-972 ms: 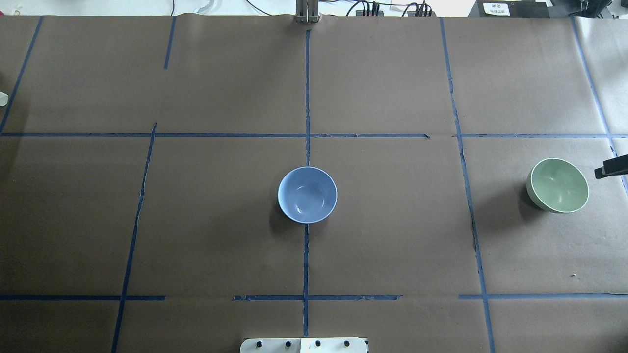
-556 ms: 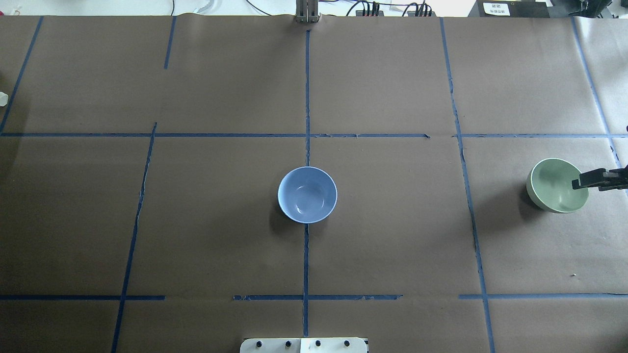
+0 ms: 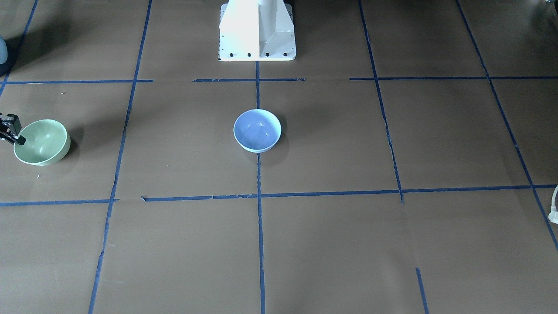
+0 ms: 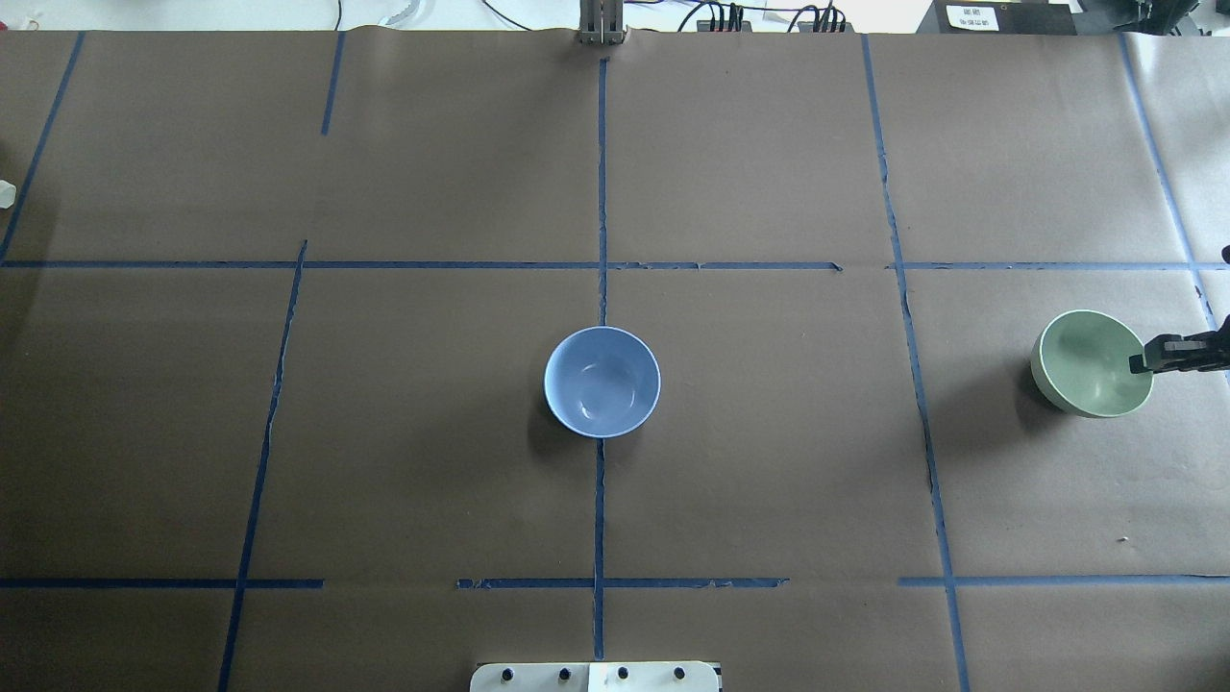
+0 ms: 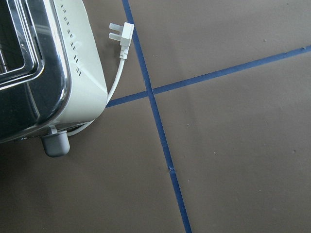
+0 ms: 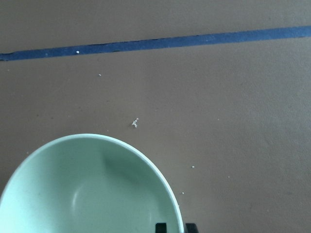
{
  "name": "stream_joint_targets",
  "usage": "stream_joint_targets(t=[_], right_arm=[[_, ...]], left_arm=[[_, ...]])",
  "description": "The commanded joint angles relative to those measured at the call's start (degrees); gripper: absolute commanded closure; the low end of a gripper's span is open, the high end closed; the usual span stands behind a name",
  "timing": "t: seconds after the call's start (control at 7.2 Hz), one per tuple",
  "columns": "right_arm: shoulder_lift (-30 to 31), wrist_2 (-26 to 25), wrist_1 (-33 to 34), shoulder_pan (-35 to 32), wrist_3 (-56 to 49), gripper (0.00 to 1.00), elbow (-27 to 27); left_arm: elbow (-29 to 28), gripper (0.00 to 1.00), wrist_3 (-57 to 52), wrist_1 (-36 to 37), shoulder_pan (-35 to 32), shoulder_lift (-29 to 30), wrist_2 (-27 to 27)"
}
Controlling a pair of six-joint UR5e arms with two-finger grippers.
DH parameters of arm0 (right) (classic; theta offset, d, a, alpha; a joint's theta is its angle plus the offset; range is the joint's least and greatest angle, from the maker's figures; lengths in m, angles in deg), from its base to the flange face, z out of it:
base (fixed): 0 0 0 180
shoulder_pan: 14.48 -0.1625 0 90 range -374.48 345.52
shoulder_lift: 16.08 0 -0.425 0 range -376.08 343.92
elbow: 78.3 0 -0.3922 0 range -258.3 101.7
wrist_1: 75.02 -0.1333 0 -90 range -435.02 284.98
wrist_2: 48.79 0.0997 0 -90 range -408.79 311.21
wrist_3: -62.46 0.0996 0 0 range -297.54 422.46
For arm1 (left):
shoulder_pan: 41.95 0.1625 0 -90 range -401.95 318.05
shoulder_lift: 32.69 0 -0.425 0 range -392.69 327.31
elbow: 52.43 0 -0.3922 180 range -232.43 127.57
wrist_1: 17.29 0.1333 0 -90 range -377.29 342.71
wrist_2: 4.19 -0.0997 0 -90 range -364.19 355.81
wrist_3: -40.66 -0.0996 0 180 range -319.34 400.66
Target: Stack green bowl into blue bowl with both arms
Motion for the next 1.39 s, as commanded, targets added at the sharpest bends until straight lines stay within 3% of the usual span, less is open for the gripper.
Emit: stream_joint_targets(t=[0.0,0.14,0.28,0.42,0.56,0.69,0.97,1.25], right_arm=[[-2.11,1.68,0.69,-0.09,1.81,1.00,-1.35],[-4.91,4.31,2.26,-0.18,6.61,1.00,-3.19],[-8.60,4.42,8.37,0.08,10.31,1.00,-7.04],[-12.46,3.98,18.17,1.82,12.96,1.00,-12.73],[-18.94,1.89,32.19,4.89,16.12,1.00,-18.79],[-26.22,-3.70,42.77,10.75,21.55,1.00,-21.81],[-39.16,-14.94,50.67,23.93,35.60,1.00,-19.92],[-47.37,-24.27,51.32,32.13,46.17,1.00,-13.95]], left_arm=[[0.30,0.00,0.79,0.00,-0.03,0.17,0.00],[0.21,0.00,0.89,0.00,-0.03,0.26,0.00],[0.21,0.00,1.41,0.00,-0.03,0.35,0.00],[0.21,0.00,1.41,0.00,-0.03,0.44,0.00],[0.21,0.00,2.02,0.00,0.05,0.53,0.00],[0.21,0.00,2.47,0.00,-0.03,0.61,0.00],[0.21,0.00,2.56,0.00,0.05,0.79,0.00],[0.21,0.00,2.56,0.00,0.05,0.79,0.09]])
